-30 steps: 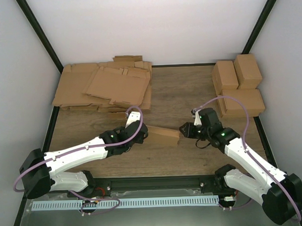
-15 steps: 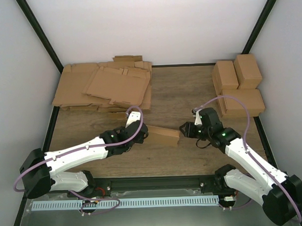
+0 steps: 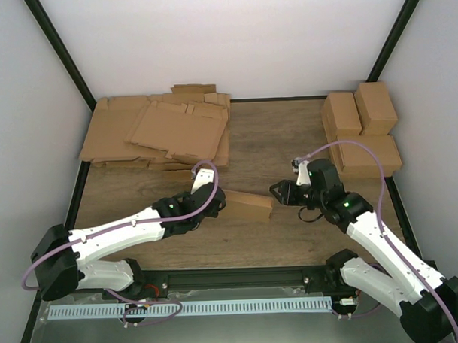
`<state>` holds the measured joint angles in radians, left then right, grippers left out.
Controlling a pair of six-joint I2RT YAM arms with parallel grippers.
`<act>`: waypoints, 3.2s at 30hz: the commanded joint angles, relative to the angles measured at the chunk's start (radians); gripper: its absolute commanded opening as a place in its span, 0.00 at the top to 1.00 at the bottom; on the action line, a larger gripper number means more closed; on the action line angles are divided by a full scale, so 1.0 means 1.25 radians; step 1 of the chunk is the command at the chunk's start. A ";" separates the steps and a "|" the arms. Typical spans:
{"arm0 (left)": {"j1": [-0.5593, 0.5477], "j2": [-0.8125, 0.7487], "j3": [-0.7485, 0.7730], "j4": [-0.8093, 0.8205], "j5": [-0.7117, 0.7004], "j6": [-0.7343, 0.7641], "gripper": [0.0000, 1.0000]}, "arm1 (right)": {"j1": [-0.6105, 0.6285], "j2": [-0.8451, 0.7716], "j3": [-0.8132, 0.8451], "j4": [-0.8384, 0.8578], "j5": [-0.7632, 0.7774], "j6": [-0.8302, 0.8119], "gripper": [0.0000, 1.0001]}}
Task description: Fold the paper box
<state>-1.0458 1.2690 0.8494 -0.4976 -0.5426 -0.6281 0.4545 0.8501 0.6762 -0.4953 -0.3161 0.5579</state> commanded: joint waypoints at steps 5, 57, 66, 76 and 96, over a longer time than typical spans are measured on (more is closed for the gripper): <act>-0.007 0.028 0.010 -0.020 0.016 0.001 0.96 | -0.005 -0.027 0.003 -0.035 -0.055 0.017 0.64; -0.019 0.054 0.034 -0.021 0.009 0.002 0.96 | -0.005 -0.006 -0.057 -0.031 -0.056 0.521 0.45; -0.020 0.060 0.037 -0.020 0.009 0.002 0.96 | -0.005 -0.018 -0.072 -0.017 -0.046 0.518 0.57; -0.025 0.064 0.039 -0.019 0.008 0.001 0.96 | -0.005 -0.036 -0.125 -0.007 -0.044 0.520 0.61; -0.026 0.068 0.043 -0.026 0.001 -0.001 0.92 | -0.005 -0.039 -0.029 -0.051 -0.013 0.485 0.48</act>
<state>-1.0687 1.3300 0.8959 -0.5034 -0.5720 -0.6281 0.4538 0.8024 0.5735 -0.5072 -0.3630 1.1801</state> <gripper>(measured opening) 0.079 0.519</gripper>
